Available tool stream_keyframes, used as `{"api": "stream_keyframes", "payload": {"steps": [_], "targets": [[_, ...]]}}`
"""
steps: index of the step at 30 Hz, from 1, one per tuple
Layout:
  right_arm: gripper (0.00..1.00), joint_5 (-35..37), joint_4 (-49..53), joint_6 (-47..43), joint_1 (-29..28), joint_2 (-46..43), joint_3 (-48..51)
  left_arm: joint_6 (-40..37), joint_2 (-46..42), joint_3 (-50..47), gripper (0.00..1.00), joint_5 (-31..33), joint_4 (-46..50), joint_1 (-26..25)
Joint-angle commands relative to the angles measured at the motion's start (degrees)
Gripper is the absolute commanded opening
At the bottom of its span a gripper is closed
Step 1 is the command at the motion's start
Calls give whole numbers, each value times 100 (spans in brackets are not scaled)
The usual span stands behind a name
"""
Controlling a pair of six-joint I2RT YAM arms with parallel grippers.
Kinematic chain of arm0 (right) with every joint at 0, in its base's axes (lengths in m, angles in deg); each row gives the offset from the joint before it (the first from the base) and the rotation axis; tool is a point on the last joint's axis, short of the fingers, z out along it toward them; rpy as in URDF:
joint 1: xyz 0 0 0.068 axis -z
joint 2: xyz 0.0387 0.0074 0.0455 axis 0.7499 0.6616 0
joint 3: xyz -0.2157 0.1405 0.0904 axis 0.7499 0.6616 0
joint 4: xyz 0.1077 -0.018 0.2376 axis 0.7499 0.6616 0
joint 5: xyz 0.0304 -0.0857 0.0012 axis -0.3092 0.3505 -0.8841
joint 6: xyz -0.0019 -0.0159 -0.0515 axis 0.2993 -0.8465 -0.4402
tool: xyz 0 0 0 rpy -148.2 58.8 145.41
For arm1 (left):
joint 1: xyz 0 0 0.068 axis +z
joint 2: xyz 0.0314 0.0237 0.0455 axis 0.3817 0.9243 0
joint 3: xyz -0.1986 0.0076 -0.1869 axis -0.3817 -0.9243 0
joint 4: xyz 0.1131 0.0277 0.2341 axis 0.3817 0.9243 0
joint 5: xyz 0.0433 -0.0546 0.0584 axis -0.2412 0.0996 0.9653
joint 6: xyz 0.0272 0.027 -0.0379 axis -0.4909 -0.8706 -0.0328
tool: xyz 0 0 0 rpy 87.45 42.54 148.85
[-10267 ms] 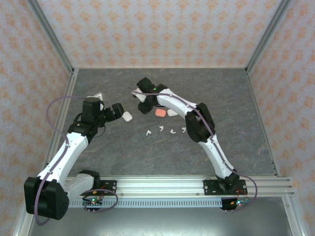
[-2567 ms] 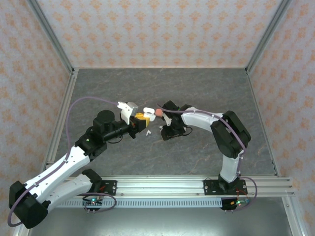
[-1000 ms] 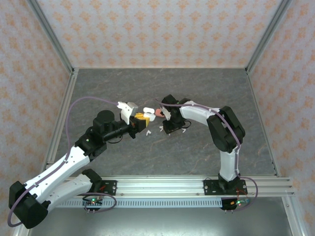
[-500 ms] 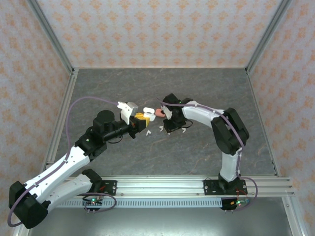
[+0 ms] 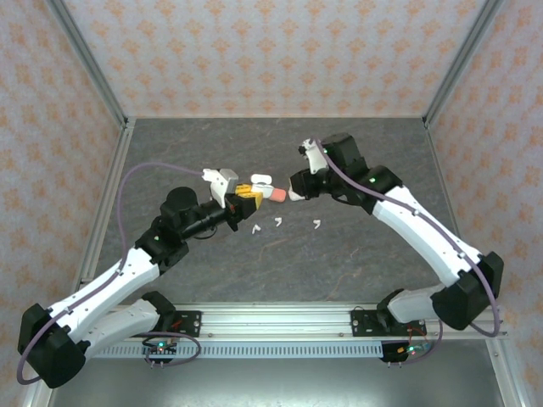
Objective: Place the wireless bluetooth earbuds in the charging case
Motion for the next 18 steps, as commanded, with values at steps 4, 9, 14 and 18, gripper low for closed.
{"api": "stream_keyframes", "payload": {"steps": [4, 9, 14, 18], "targets": [[22, -561, -657, 279, -2, -483, -328, 37, 228, 258, 0, -316, -676, -52], [22, -545, -1253, 366, -303, -607, -279, 63, 443, 392, 0, -503, -829, -52], [22, -353, -1723, 451, -555, -592, -126, 64, 528, 443, 0, -539, -882, -73], [22, -393, -1740, 476, -627, -482, -142, 54, 529, 442, 0, -532, -888, -78]]}}
